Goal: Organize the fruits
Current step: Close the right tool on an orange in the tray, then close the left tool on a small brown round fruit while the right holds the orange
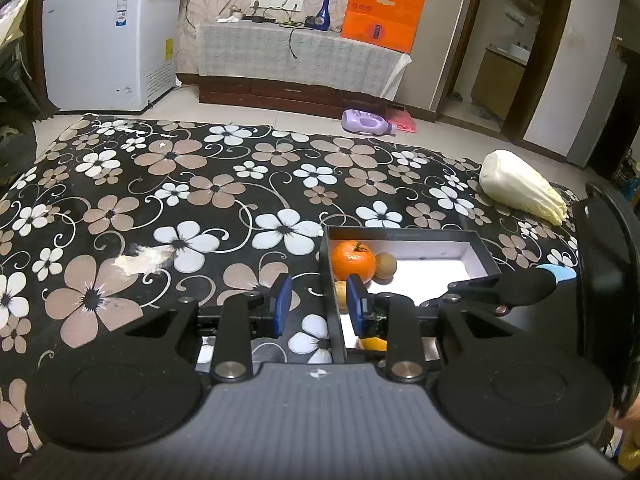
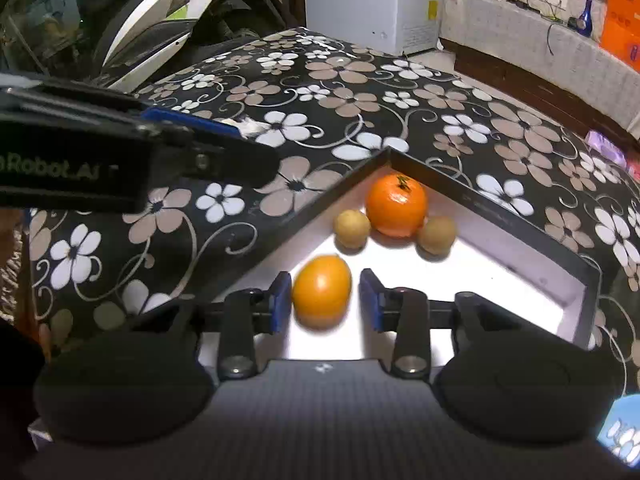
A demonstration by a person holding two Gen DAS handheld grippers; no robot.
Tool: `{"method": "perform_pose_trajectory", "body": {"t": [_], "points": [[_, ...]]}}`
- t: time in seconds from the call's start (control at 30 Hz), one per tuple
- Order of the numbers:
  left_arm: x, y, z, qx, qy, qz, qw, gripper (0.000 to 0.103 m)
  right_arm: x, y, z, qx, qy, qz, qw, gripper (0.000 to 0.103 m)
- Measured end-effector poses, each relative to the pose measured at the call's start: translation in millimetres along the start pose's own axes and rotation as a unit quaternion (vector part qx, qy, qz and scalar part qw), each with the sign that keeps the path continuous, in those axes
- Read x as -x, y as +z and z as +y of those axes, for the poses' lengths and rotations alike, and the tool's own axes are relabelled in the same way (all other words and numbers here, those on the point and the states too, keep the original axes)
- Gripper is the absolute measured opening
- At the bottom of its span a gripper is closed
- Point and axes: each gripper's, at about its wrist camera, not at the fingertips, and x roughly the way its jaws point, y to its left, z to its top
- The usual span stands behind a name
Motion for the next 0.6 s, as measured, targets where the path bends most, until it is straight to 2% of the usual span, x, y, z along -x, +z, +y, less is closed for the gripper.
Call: {"method": "perform_pose_trajectory", "body": {"t": [0.03,0.3,0.43,0.6], "points": [[0,0,0,0.000,0.000,0.000,1.0000,0.035,0,0,2,0.002,-0.001,-0.003,1.000,0.035],[-5,-2,-14,-0.017,-0.014,0.002,0.9998,0.034,21,-3,-20,-0.032,-0.038,-0.006,0.999,0.034],[-12,-3,-29,-0.033,-0.028,0.001,0.9991,0.034,49,-7,-41,-0.065,-0.071,-0.032,0.995,0.034],[-31,-6,-50,-0.051,-0.028,0.019,0.9981,0.034,73,-17,-65,-0.097,-0.091,-0.051,0.990,0.034]]}}
